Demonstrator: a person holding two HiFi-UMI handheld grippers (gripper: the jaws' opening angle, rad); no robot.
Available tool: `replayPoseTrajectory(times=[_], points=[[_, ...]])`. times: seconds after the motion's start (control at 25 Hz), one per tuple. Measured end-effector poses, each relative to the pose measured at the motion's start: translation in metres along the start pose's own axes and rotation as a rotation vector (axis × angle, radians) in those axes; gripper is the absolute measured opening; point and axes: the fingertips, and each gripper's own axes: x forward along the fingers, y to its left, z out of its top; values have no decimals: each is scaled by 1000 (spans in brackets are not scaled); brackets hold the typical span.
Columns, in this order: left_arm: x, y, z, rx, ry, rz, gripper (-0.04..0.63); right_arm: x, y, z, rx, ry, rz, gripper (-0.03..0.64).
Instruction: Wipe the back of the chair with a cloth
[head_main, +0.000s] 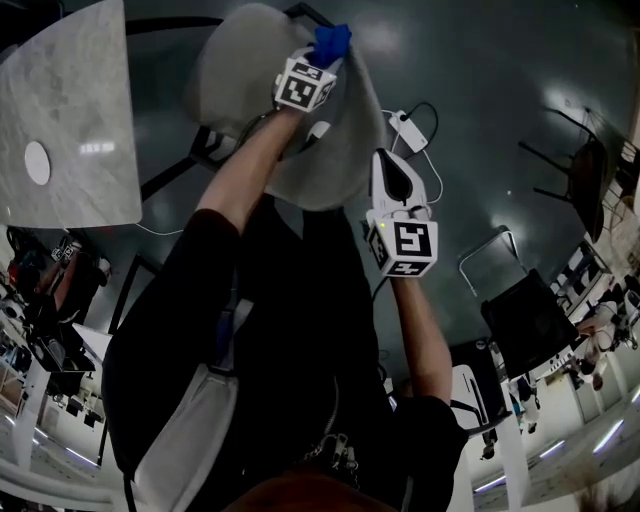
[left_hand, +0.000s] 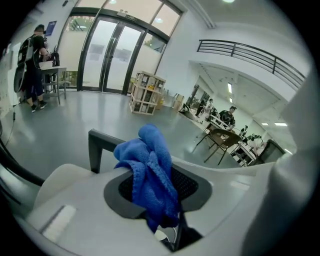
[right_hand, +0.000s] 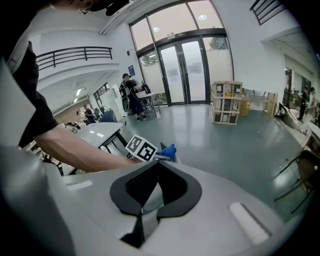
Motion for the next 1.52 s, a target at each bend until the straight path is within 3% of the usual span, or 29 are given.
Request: replayPoseTrajectory(times=[0.16,0.4,0.76,1.04,1.28,1.52], points=[[11,-12,-8,36,49,-65,121,-1,-1,-12,-15,34,2,3],[8,-44,-17,91,58,-163,121,-3,-4,-15,-10,42,-14,3],[-23,-105,-56,246,111,-325,120,8,21,-14,-18,39,29,3],[-54,-145,-98,409,183,-486,120,10,27,-9,-31,42,42,3],[-74,-157,-140,478,248,-600,120,16,33,-14,-40,56,49,3],[-93,-162,-159,516,277,-658,120,24,39,-15,-49,61,54,3]])
